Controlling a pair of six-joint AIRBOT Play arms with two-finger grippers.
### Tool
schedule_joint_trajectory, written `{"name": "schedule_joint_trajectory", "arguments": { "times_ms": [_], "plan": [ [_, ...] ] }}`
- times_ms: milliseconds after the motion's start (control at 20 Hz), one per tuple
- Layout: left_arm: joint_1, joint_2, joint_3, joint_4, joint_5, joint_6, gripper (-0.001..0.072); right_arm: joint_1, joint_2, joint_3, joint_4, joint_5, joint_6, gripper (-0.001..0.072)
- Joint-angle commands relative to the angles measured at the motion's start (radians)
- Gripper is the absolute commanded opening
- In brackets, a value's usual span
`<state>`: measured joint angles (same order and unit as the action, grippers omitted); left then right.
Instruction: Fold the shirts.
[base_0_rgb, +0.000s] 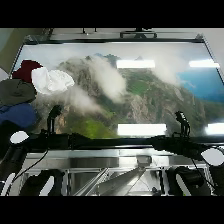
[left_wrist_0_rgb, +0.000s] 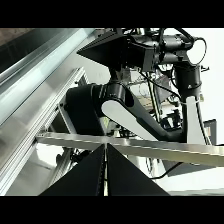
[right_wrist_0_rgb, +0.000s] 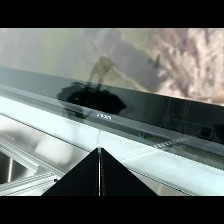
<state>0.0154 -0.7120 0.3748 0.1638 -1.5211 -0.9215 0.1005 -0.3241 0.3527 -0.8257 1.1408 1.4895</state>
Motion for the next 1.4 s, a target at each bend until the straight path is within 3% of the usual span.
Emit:
{"name": "schedule_joint_trajectory", "arguments": {
  "times_ms": [0, 450, 700, 850, 900, 1000, 1050, 1100, 1150, 1250, 1350],
  "plan": [
    [0.0, 0.0, 0.0, -0.021, 0.043, 0.0, 0.0027, 0.001, 0.0, 0.0, 0.001, -0.004, 0.0, 0.0026],
    [-0.002, 0.0, 0.0, -0.061, 0.223, -0.003, 0.0027, 0.001, 0.0, 0.0, 0.062, -0.01, 0.0, 0.0027],
    [-0.002, 0.0, 0.0, -0.097, 0.209, -0.003, 0.0027, 0.001, 0.0, 0.0, 0.067, -0.161, 0.0, 0.0033],
    [0.023, -0.004, 0.019, -0.082, 0.29, -0.005, -0.0002, 0.0, -0.001, 0.0, 0.056, -0.228, 0.0, 0.0034],
    [0.079, -0.026, 0.075, -0.013, 0.346, -0.019, -0.0002, -0.002, -0.004, 0.0, 0.049, -0.251, 0.0, 0.0055],
    [0.255, -0.112, 0.235, 0.109, 0.455, -0.027, 0.0025, -0.004, -0.031, 0.0, 0.048, -0.272, -0.001, 0.0407],
    [0.337, -0.166, 0.316, 0.132, 0.487, -0.016, 0.0288, -0.003, -0.051, 0.0, 0.04, -0.267, -0.001, 0.0483],
    [0.409, -0.236, 0.407, 0.155, 0.508, 0.03, 0.0641, -0.003, -0.078, 0.0, 0.031, -0.261, -0.001, 0.0506],
    [0.459, -0.316, 0.496, 0.205, 0.517, 0.055, 0.071, -0.004, -0.109, 0.0, 0.021, -0.263, -0.001, 0.0506],
    [0.52, -0.511, 0.694, 0.391, 0.507, 0.054, 0.0712, -0.004, -0.179, 0.0, 0.014, -0.289, -0.001, 0.0505],
    [0.532, -0.709, 0.875, 0.562, 0.488, -0.031, 0.0712, -0.004, -0.24, 0.0, 0.014, -0.322, -0.001, 0.0505]
  ]
}}
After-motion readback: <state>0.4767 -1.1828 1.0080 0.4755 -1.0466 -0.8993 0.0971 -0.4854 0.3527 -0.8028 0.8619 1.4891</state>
